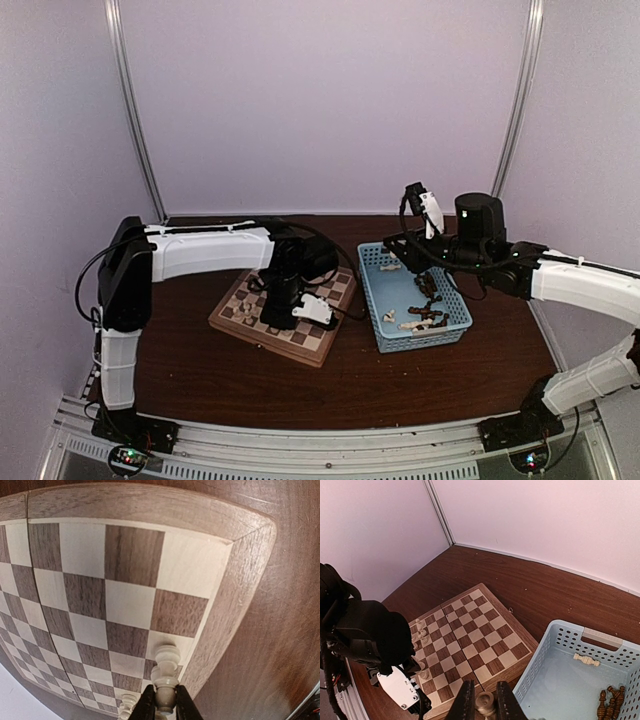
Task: Set up the chess pieces on the board
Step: Place the chess piece on the chessboard.
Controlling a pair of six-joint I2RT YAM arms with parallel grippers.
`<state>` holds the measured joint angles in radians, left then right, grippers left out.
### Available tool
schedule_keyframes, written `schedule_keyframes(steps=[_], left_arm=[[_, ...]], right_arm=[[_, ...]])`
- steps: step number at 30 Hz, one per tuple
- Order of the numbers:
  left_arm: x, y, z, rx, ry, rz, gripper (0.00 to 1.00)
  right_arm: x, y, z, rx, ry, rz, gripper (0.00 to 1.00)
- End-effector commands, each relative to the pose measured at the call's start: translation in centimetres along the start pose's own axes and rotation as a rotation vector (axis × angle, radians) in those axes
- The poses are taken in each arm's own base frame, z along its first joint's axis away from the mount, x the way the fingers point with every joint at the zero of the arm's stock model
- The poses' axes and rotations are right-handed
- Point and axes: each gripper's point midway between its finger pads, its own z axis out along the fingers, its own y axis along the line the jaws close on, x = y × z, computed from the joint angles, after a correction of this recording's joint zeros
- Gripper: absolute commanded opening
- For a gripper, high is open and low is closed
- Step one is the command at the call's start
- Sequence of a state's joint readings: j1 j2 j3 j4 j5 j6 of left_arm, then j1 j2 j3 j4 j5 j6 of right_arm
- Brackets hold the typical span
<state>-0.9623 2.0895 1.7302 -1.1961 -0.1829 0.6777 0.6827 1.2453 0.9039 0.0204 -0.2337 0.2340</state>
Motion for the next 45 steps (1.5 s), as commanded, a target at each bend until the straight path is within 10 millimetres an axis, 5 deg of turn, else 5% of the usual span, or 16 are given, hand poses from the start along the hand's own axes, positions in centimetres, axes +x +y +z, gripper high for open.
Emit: schedule_keyframes(steps=[1, 15, 29, 35, 42, 45], left_arm=[[-0.2, 0.2, -0.6, -0.009, 0.000, 0.019, 0.16], [-0.3, 0.5, -1.6, -0.021, -0.017, -0.005, 0.37], [-3.2, 2.6, -15.2, -0.235, -0.633, -0.273, 0.40], [-2.9, 3.7, -20.9, -0.254, -0.991, -0.452, 0.52], [-1.7, 6.6, -23.4, -0.028, -1.272, -0.827, 0.57], [-0.5, 7.3, -24.1, -0.060, -1.311, -0.895, 0.58]], right_arm=[[-1.0, -0.3, -0.7, 0.015, -0.045, -0.008, 0.06], [-0.9, -0.2, -0.6, 0.009, -0.042, -0.008, 0.06], [-0.6, 1.5, 0.4, -0.102, -0.026, -0.009, 0.06], [-0.8, 3.5, 0.7, -0.219, -0.030, -0.005, 0.06], [-0.5, 7.6, 0.9, -0.340, -0.024, -0.111, 0.07], [0.2, 8.7, 1.5, -0.343, -0.031, -0.129, 0.07]])
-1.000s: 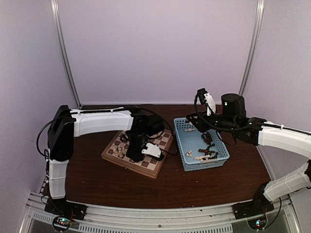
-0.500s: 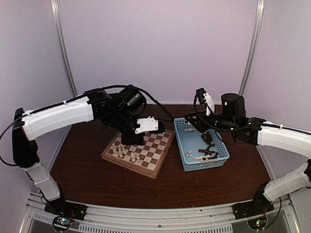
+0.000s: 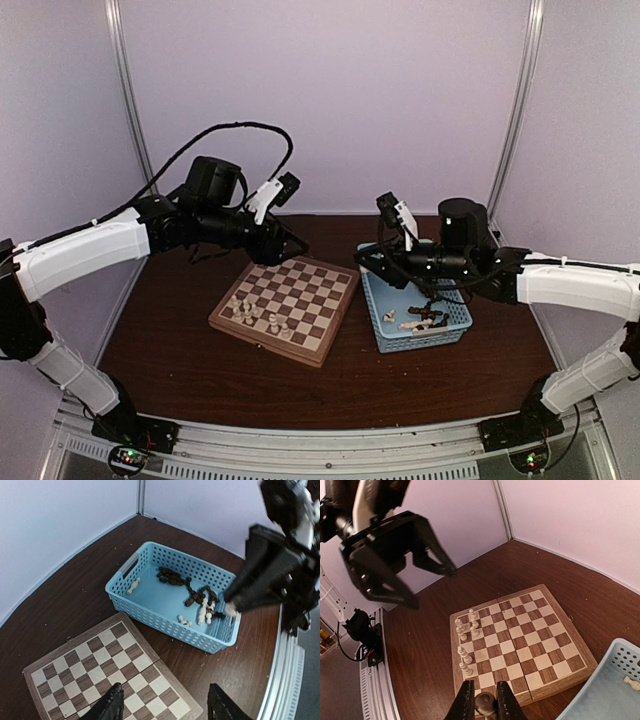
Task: Set up the chess pieces on the board
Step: Place the chess piece on the chessboard.
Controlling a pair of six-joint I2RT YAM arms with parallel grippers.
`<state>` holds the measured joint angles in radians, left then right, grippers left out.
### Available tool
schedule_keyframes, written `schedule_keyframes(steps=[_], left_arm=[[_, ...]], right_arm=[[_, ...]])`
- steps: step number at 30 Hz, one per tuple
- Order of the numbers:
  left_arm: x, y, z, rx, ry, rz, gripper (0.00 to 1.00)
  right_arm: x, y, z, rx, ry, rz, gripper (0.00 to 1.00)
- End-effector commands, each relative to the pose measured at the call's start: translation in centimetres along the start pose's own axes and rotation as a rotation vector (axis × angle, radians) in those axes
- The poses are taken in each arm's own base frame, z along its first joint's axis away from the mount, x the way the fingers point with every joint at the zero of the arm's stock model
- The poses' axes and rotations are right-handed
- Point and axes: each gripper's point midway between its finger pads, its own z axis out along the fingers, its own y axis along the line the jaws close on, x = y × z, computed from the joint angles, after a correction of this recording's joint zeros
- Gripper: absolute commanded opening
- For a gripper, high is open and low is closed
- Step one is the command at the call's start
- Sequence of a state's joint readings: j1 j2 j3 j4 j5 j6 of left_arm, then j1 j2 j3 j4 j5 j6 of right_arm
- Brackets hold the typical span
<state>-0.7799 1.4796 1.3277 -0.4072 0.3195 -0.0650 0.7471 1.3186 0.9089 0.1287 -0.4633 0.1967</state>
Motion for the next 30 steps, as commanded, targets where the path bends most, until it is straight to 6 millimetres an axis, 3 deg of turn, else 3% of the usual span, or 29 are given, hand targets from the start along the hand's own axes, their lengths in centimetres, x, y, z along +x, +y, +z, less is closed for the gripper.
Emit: schedule_keyframes(steps=[1, 6, 14, 23, 30], left_arm=[[-4.2, 0.4, -2.0, 0.012, -0.205, -0.161, 0.59], [-3.8, 1.1, -3.7, -0.046, -0.238, -0.149, 0.61], [-1.2, 2.9, -5.2, -0.152, -0.162, -0.238, 0.66], [0.8, 3.9, -7.9, -0.264, -0.152, -0.217, 0.69], [1.8, 4.2, -9.2, -0.318, -0.130, -0.198, 0.74]], right_arm=[[-0.9, 2.5, 1.2, -0.051, -0.055, -0.080, 0.06], [2.2, 3.8, 4.4, -0.005, -0.059, -0.099, 0.05], [6.3, 4.4, 10.0, 0.061, -0.050, -0.051, 0.05], [8.5, 1.7, 14.8, 0.151, -0.037, -0.028, 0.06], [9.6, -1.1, 17.3, 0.188, -0.013, 0.019, 0.09]])
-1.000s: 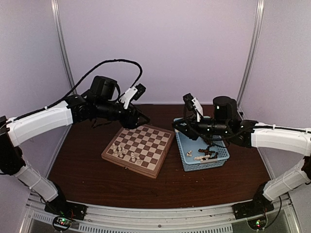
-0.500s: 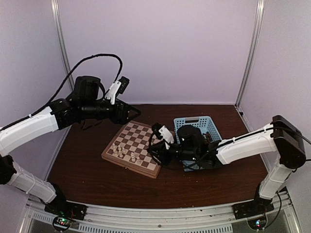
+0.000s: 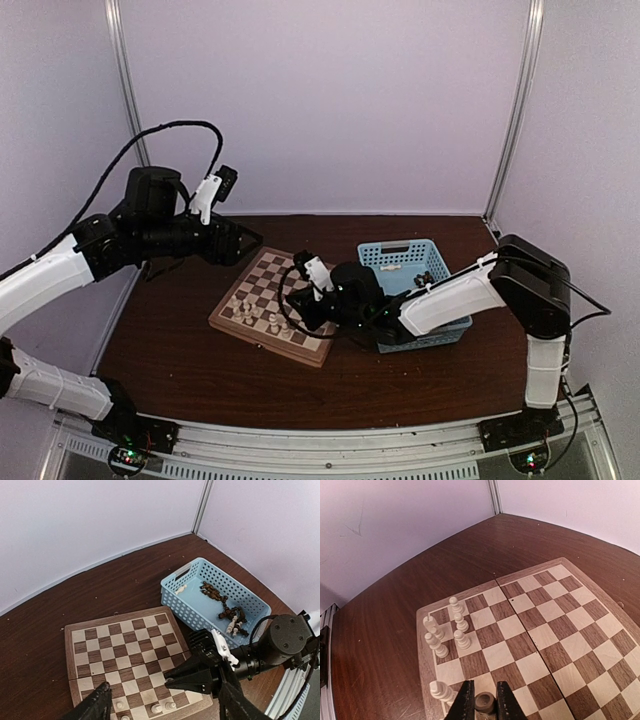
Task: Set up the chess pieces on the board
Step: Place the chess piece on the chessboard.
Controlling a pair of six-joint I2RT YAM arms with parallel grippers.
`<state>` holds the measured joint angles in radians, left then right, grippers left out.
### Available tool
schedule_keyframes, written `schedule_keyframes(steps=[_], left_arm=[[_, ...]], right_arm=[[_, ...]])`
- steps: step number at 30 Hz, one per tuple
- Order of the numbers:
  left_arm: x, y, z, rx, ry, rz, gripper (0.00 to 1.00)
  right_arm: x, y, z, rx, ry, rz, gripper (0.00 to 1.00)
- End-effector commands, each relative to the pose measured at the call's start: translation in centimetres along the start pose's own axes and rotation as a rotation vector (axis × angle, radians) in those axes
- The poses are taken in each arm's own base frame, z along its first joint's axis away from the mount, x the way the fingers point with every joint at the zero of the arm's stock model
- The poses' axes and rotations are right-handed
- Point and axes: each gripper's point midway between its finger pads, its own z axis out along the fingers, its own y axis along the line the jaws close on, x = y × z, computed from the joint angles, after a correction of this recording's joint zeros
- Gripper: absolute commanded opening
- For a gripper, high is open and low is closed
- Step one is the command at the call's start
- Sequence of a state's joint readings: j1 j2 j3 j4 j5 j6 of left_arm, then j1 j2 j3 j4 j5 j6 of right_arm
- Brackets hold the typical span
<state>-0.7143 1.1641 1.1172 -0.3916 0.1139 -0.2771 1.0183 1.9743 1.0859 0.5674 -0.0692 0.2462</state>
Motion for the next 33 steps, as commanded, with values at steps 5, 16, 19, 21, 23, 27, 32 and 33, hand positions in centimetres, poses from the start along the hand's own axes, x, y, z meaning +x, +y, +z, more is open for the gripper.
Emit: schedule_keyframes(steps=[5, 16, 19, 21, 23, 27, 32, 33], left_arm=[[0.9, 1.3, -0.7, -0.064, 0.015, 0.023, 0.74], [1.6, 1.1, -0.1, -0.050, 0.043, 0.029, 0.74], [1.7, 1.1, 0.0, -0.049, 0.050, 0.031, 0.74], [1.8, 1.1, 0.0, -0.048, 0.052, 0.032, 0.74], [1.9, 1.1, 0.0, -0.049, 0.056, 0.031, 0.74], [1.9, 1.1, 0.0, -0.048, 0.057, 0.032, 0.74], [2.0, 1.1, 0.1, -0.047, 0.063, 0.031, 0.74], [2.0, 1.1, 0.1, -0.047, 0.064, 0.031, 0.74]], right_arm=[[0.2, -3.2, 2.6, 0.063, 0.009, 0.057, 0.09], [2.2, -4.5, 3.6, 0.078, 0.068, 0.070, 0.14], [2.1, -4.6, 3.5, 0.082, 0.069, 0.068, 0.17], [2.1, -4.6, 3.5, 0.081, 0.070, 0.066, 0.18], [2.0, -4.6, 3.4, 0.082, 0.070, 0.065, 0.18], [1.7, -4.6, 3.1, 0.084, 0.065, 0.062, 0.20], [1.3, -4.7, 2.9, 0.088, 0.059, 0.057, 0.23], [1.3, -4.6, 2.8, 0.088, 0.059, 0.056, 0.24]])
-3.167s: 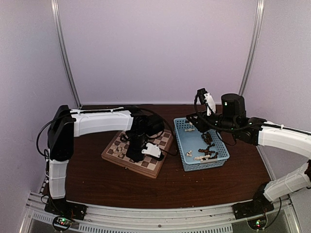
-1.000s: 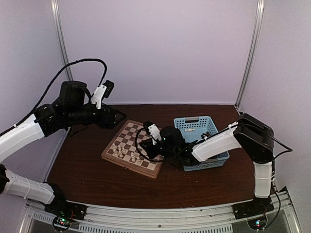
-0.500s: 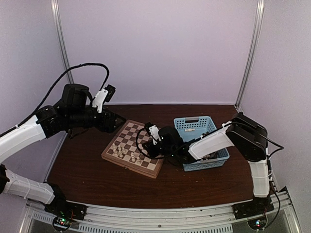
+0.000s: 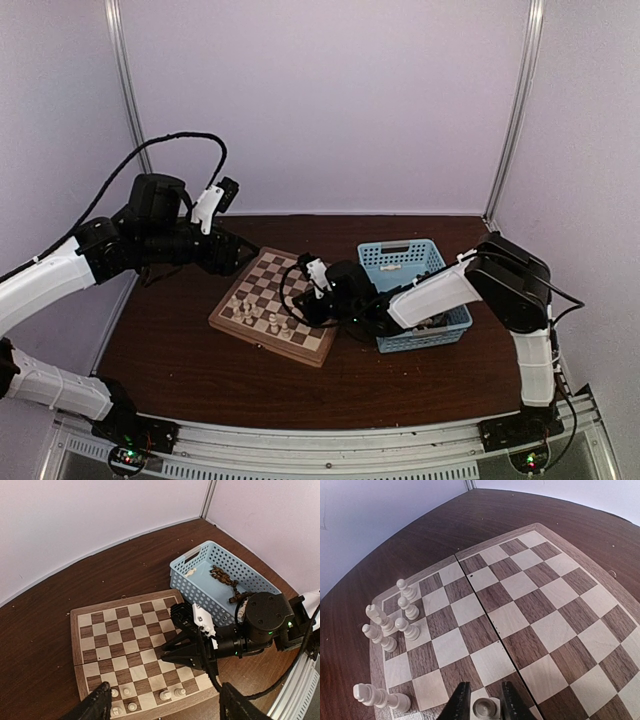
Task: Set up the chess pieces on the board
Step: Place the chess piece on the chessboard.
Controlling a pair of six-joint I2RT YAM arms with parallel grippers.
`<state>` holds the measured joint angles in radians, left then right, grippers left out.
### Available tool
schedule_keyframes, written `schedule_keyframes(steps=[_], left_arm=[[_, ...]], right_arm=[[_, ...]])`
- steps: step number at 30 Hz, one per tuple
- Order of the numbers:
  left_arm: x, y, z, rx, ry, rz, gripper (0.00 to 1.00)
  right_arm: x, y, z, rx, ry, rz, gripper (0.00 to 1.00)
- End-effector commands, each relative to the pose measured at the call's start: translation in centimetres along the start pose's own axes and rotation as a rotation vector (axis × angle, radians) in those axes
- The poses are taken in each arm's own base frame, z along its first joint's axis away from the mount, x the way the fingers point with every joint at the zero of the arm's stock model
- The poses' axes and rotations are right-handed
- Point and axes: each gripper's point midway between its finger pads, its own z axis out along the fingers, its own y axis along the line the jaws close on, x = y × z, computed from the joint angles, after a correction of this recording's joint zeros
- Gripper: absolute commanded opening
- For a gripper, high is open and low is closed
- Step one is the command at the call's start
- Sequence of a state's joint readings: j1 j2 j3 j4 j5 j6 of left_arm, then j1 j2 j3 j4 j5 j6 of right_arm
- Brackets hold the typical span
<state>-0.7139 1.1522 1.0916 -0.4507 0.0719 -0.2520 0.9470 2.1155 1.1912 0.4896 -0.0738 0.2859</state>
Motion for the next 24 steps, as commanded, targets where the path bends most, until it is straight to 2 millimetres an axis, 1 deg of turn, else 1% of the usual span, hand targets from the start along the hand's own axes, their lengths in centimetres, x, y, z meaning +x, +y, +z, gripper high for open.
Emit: schedule_keyframes(steps=[1, 6, 9, 10, 11, 12, 13, 14, 16, 19, 21, 24], left_arm=[[-0.1, 0.1, 0.1, 0.004, -0.002, 0.012, 0.74], [-0.1, 0.1, 0.1, 0.001, 0.002, 0.014, 0.74], [0.2, 0.1, 0.3, 0.000, 0.013, 0.009, 0.75], [0.3, 0.2, 0.4, -0.003, 0.018, 0.007, 0.77], [0.4, 0.5, 0.5, -0.019, 0.027, -0.001, 0.84], [0.7, 1.0, 0.6, -0.050, 0.040, -0.024, 0.94], [1.0, 2.0, 0.6, -0.107, 0.057, -0.067, 0.97], [1.4, 2.4, 0.7, -0.128, 0.078, -0.098, 0.98], [1.6, 2.1, 1.1, -0.112, 0.109, -0.103, 0.98], [1.7, 2.3, 1.5, -0.124, 0.120, -0.100, 0.98], [2.1, 2.6, 1.9, -0.133, 0.129, -0.085, 0.98], [2.8, 3.0, 2.8, -0.155, 0.179, -0.067, 0.98]], right_arm=[[-1.9, 0.2, -0.6, -0.003, -0.038, -0.004, 0.24], [-2.3, 0.4, -0.9, -0.006, -0.045, -0.008, 0.24], [-3.1, 0.6, -1.4, -0.008, -0.053, -0.010, 0.30], [-3.5, 0.7, -1.7, -0.013, -0.057, -0.017, 0.32], [-4.1, 0.9, -2.1, -0.017, -0.064, -0.020, 0.34], [-5.3, 1.3, -2.9, -0.024, -0.084, -0.025, 0.36], [-6.1, 1.4, -3.6, -0.025, -0.098, -0.033, 0.37], [-7.1, 1.6, -4.4, -0.024, -0.115, -0.041, 0.38], [-8.5, 1.7, -6.1, -0.018, -0.145, -0.064, 0.38], [-10.2, 1.1, -8.7, 0.021, -0.189, -0.097, 0.39], [-10.7, 0.2, -10.3, 0.056, -0.198, -0.112, 0.40], [-11.0, -2.3, -12.0, 0.128, -0.178, -0.122, 0.41]])
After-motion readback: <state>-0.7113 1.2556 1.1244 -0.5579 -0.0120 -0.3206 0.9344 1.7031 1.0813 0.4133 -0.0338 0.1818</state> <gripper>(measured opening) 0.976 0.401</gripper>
